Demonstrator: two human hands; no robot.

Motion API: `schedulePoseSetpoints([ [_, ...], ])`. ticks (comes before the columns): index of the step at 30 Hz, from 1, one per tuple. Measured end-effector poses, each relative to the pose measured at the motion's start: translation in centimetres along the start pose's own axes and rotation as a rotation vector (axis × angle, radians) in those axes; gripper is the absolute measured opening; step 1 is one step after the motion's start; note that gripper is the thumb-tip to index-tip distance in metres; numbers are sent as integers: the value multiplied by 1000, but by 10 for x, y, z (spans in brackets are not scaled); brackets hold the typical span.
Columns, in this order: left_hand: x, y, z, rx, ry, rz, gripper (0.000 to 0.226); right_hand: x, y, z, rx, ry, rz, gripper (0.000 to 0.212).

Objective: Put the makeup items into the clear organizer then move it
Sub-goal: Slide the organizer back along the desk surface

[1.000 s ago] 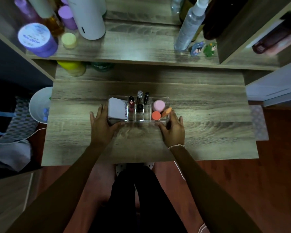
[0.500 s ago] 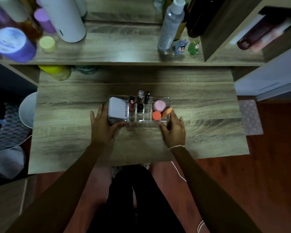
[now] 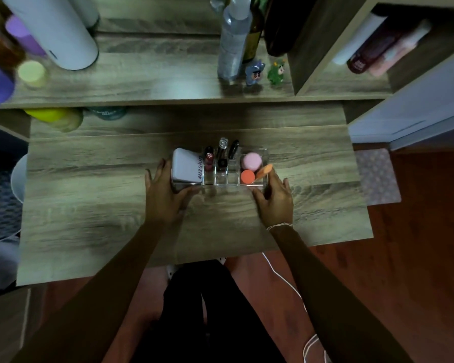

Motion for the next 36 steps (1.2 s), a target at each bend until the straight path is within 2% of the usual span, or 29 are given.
schedulePoseSetpoints([
  [15, 30, 5, 49, -55, -76, -64, 91, -40, 14, 36, 31, -44, 37, 66],
  [25, 47, 11, 79, -15, -90, -82, 86, -63, 25, 56, 34, -50, 62, 62],
  [36, 70, 23, 97, -1, -108, -96, 93, -83, 41, 71, 19, -48, 67, 61],
])
Point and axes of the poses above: each hand's wrist, its own y-axis towards the middle knuckle, its own x-axis out of the palm, z = x × y, the point moved 6 cm from there along y, towards the middle knuckle, and after that the axes turned 11 degrees about y, right-handed, at the moved point
